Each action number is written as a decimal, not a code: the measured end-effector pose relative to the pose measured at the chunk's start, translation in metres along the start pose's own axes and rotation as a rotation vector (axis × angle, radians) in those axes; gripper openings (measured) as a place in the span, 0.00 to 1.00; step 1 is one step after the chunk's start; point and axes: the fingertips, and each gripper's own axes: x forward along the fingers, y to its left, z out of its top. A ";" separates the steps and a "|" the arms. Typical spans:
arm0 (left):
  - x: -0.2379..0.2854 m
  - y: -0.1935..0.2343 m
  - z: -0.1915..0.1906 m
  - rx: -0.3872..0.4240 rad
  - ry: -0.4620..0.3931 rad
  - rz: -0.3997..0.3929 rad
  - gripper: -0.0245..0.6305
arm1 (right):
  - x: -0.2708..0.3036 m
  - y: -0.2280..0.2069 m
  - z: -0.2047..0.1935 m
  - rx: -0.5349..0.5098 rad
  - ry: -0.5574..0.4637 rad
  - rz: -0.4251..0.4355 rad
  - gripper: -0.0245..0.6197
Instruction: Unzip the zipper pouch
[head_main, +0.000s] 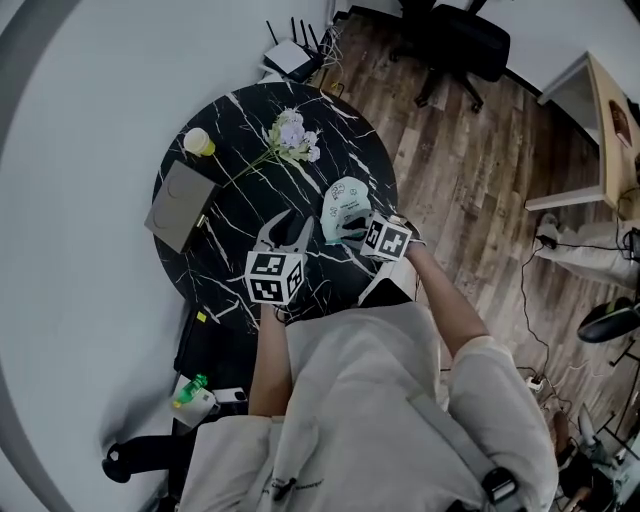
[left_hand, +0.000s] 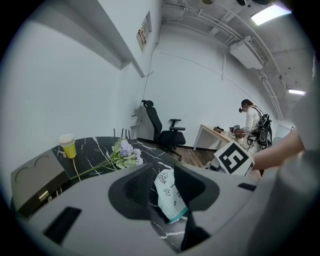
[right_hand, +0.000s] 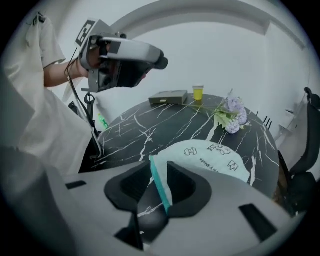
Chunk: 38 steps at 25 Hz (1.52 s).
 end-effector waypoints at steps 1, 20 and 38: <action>-0.001 0.000 -0.003 -0.004 0.003 0.000 0.25 | 0.007 0.002 -0.008 -0.017 0.039 0.013 0.21; -0.011 0.013 -0.021 -0.058 0.020 0.019 0.25 | 0.048 -0.010 -0.042 -0.167 0.231 -0.053 0.25; -0.012 0.013 -0.022 -0.049 0.031 0.018 0.25 | 0.039 0.000 -0.038 -0.113 0.227 0.009 0.09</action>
